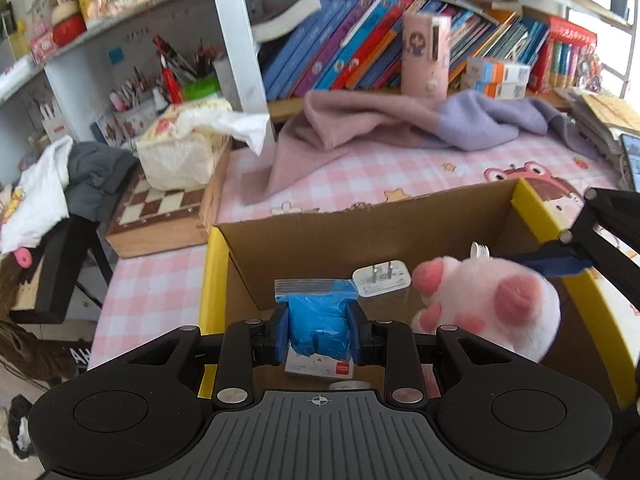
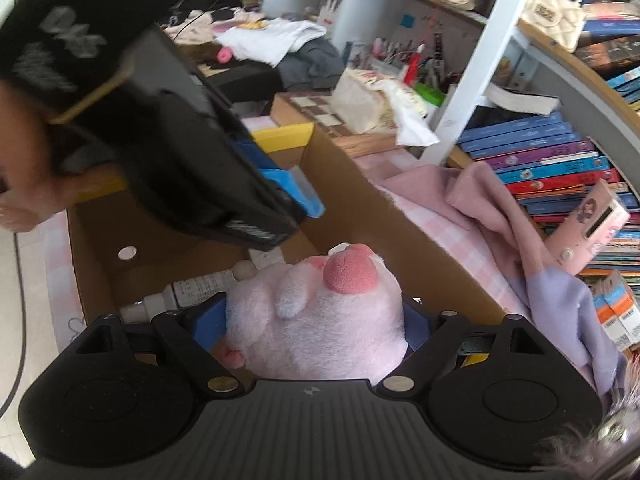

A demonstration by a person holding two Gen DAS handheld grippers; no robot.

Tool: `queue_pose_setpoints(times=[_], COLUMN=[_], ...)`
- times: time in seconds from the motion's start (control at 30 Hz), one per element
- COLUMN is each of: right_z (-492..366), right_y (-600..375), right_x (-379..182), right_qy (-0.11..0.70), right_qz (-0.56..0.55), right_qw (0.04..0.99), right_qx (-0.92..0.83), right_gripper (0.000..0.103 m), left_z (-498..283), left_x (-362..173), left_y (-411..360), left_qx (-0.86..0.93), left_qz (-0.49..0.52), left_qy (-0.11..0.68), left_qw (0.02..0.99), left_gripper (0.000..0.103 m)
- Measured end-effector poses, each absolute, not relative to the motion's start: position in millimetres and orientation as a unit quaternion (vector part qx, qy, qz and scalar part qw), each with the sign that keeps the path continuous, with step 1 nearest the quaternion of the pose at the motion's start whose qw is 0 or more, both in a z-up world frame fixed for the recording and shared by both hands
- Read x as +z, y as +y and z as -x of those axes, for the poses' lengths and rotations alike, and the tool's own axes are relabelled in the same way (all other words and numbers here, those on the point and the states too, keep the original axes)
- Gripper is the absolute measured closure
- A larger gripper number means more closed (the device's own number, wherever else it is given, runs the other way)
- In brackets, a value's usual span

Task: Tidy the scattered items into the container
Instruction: 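Open the left tool to drop the blue packet while the right tool drops the plush pig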

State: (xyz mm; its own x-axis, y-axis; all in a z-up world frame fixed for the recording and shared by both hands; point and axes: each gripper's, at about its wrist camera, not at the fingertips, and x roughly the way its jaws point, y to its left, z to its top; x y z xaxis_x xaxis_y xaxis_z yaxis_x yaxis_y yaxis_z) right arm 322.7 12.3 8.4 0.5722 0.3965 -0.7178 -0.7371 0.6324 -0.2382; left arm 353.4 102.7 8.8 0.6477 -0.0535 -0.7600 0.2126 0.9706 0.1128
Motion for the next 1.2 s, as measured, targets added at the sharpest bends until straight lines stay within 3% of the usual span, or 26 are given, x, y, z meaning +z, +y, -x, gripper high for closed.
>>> queue_pose_setpoints(times=[0.67,0.77,0.83,0.9,1.2], right_z=[-340,-341,-340,-339,-320], right_y=[21,20,19,17,-2], right_x=[-6,-5,-4,-2,40], right_qy=[0.336,0.334,0.326,0.321,0.263], right_qz=[0.282,0.28,0.278,0.276,0.236], right_qw=[0.818,0.82,0.824,0.828,0.874], right_qx=[0.371,0.371,0.371,0.368,0.333], right_gripper=[0.014,0.011,0.01,0.009,0.006], left_z=[-379,-376,-373,-369,-321], left_x=[-12,-10,-7,-1,57], left_y=[99,99,102,107,110], left_qx=[-0.067,-0.067,-0.063,-0.057,-0.037], left_qz=[-0.119,-0.125,-0.119,-0.104,-0.08], left_qy=[0.452,0.438,0.425,0.409,0.311], left_qw=[0.881,0.888,0.895,0.905,0.946], left_gripper=[0.075,0.07,0.058,0.032,0.02])
